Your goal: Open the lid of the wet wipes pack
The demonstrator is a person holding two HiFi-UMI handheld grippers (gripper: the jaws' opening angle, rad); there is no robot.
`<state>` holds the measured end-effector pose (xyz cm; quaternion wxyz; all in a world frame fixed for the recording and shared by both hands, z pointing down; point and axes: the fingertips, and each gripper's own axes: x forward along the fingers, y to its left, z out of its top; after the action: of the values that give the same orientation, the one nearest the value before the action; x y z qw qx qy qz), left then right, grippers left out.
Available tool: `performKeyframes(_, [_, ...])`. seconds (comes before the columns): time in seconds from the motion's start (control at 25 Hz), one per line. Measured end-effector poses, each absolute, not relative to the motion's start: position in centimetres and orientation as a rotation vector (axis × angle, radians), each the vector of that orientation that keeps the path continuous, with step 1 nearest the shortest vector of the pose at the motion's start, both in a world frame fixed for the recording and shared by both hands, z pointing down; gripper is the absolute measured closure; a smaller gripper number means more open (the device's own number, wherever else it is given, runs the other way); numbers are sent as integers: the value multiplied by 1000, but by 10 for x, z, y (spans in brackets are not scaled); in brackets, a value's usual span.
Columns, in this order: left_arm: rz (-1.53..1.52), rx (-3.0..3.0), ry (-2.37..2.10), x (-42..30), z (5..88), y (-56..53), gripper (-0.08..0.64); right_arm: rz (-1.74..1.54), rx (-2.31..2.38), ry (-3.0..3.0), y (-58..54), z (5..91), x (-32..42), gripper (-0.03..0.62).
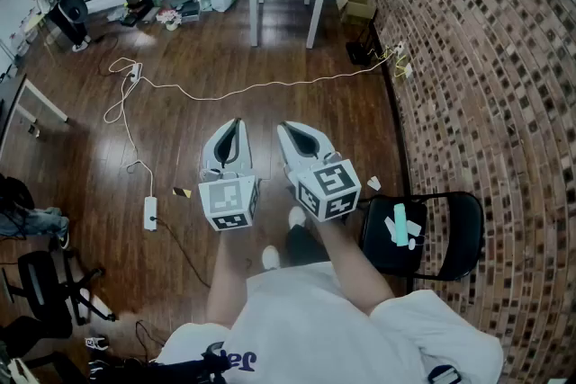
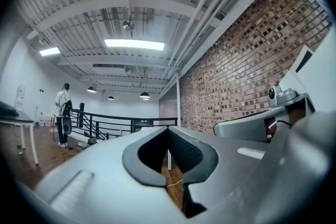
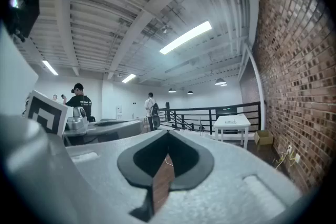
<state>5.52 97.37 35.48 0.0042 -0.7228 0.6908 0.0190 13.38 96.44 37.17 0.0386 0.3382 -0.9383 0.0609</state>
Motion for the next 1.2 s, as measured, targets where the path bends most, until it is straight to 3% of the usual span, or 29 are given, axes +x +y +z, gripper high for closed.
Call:
performKeyframes(0.28, [27,-2238,2180,28,357,871,545,164,1061,-2887,850,379,114,600])
performKeyframes(0.68, [69,-2310,2063,52,310,667,546,9,1119,-2984,657,316,117,601])
performKeyframes(0.84, [155,-2431,2054,70,326,617,546,70,1111,-2964,601,338,133,601])
performKeyframes(1.2, [44,-2436,2094,53,366,520,546,165,1202,-2869,498,383,144,601])
